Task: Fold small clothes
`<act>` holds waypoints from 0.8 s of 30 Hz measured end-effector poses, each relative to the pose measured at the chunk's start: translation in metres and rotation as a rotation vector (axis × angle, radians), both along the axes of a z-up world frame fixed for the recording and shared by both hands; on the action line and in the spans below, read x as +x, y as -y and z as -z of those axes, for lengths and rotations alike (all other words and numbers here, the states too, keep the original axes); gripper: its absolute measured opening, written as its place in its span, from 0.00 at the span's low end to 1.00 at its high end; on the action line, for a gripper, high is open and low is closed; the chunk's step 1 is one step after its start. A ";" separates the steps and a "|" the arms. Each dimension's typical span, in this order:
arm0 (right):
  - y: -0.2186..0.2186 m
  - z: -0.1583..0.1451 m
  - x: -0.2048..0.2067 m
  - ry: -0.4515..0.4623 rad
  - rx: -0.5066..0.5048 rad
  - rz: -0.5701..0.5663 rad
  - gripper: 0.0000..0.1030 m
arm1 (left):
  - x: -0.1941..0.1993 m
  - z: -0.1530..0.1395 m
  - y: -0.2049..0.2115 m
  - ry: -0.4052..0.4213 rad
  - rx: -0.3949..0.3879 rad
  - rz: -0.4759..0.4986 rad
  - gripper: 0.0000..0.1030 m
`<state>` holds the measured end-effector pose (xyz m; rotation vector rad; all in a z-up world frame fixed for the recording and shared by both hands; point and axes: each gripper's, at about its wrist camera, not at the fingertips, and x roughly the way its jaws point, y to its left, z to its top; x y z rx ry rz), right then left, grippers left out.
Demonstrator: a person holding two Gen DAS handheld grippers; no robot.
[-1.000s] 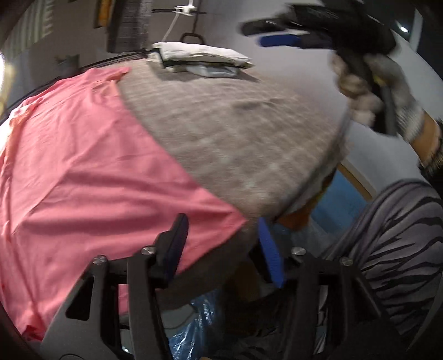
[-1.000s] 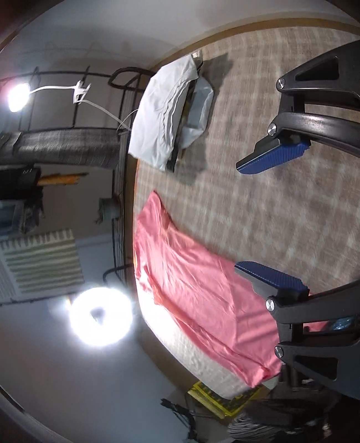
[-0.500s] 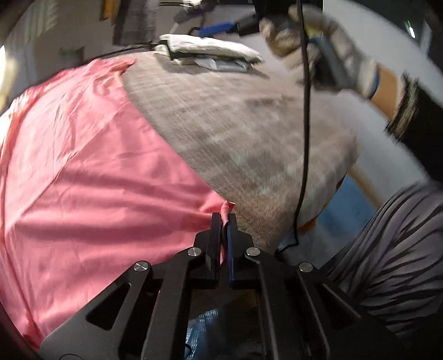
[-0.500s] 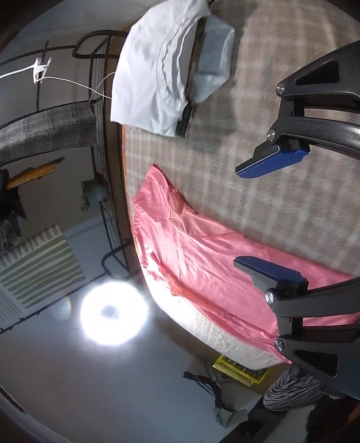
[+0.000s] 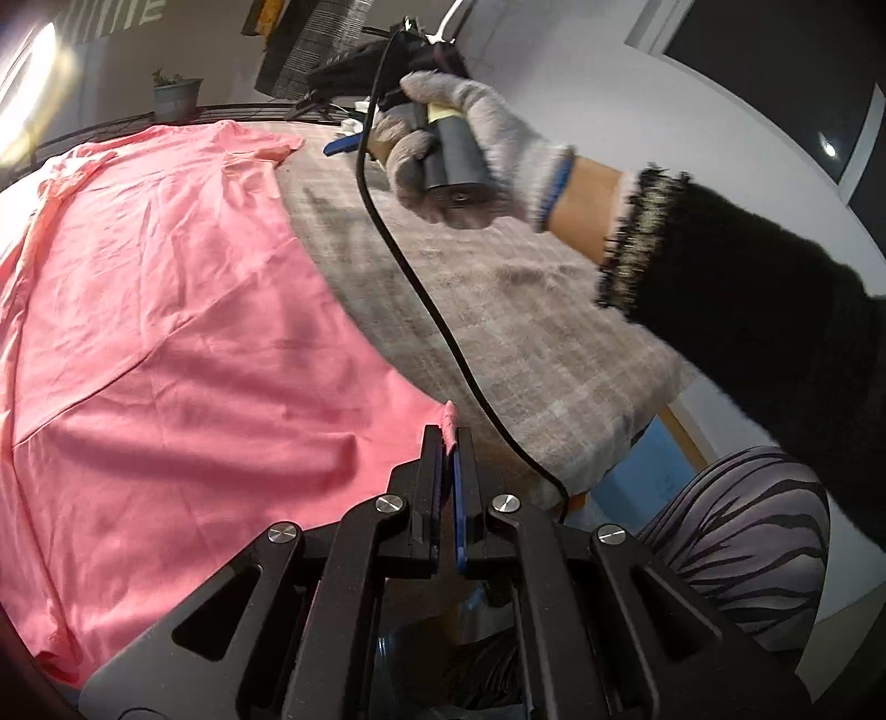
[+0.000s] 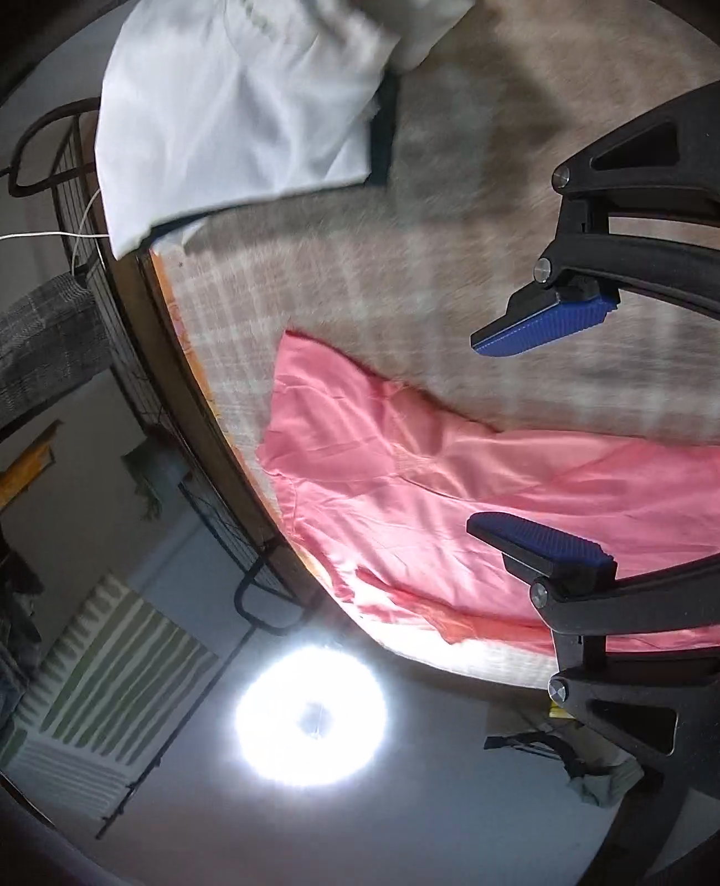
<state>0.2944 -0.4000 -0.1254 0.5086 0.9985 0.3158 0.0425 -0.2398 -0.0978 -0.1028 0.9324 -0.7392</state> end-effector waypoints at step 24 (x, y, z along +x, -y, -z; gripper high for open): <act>-0.081 -0.017 0.066 0.063 -0.260 0.023 0.00 | 0.001 -0.002 -0.081 -0.067 -0.156 -0.143 0.01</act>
